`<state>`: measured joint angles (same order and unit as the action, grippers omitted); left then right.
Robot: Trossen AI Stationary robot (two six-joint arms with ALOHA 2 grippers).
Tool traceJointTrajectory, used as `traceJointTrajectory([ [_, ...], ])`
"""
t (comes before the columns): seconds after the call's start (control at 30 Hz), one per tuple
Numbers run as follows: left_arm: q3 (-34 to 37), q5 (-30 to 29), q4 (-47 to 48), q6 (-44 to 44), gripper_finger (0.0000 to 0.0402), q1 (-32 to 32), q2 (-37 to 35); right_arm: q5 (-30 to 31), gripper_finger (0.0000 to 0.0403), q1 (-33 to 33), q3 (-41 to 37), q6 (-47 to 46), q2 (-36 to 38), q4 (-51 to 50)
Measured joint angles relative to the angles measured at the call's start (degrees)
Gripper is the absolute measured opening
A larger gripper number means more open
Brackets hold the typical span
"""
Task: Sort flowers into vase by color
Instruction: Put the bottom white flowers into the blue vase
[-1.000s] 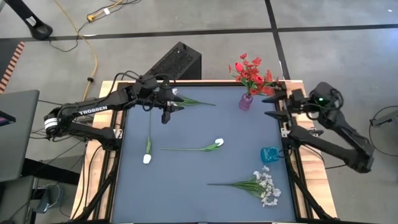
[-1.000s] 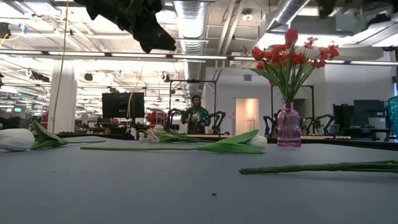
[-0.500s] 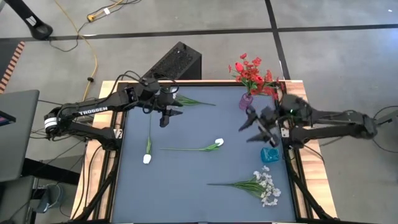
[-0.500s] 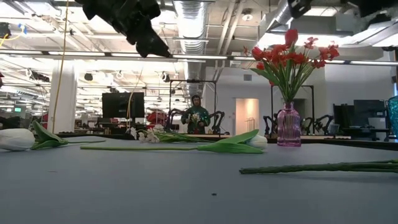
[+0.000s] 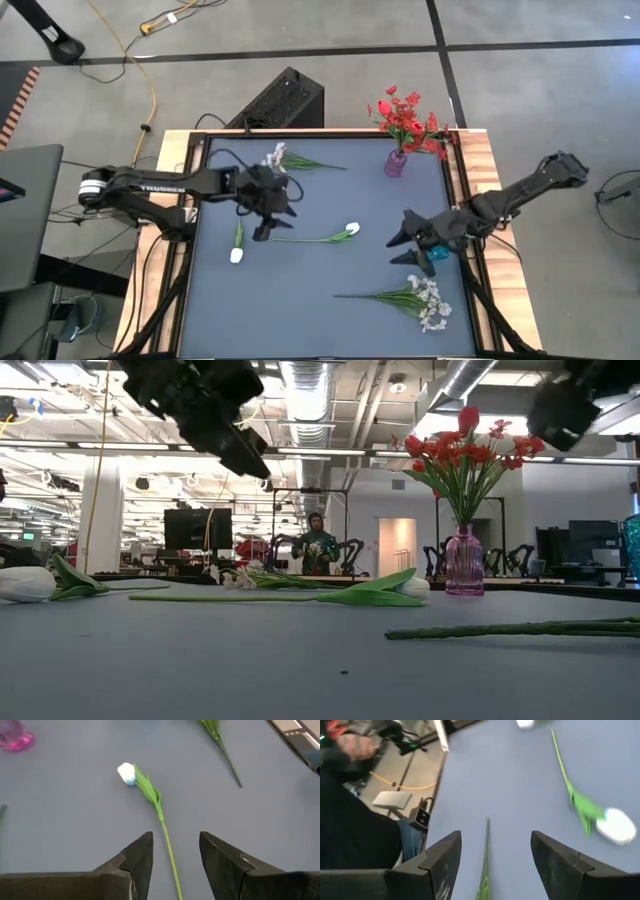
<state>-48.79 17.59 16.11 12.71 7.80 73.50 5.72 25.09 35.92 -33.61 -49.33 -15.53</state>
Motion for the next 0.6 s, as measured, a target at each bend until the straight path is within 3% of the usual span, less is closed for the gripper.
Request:
traceJointTrajectory([
  [0.17,2.3,-0.4,-11.3,-1.2,0.0148,-3.3,5.4,2.4,0.0265,4.5,0.3,-9.5,-2.6,-0.9],
  [0.37,2.3,-0.4,-24.3,1.6,0.0148,-8.1,14.9,2.4,0.0265,6.9,1.7,-11.0,-5.8,-0.8],
  [0.47,-0.1,1.4,-31.6,0.1,0.0148,-10.0,20.2,2.4,0.0265,7.6,1.8,-10.9,-6.4,-1.2],
  [0.6,-6.1,2.9,-33.8,-0.6,0.0148,-12.4,26.4,2.4,0.0265,7.3,1.8,-7.4,-6.5,-2.2],
])
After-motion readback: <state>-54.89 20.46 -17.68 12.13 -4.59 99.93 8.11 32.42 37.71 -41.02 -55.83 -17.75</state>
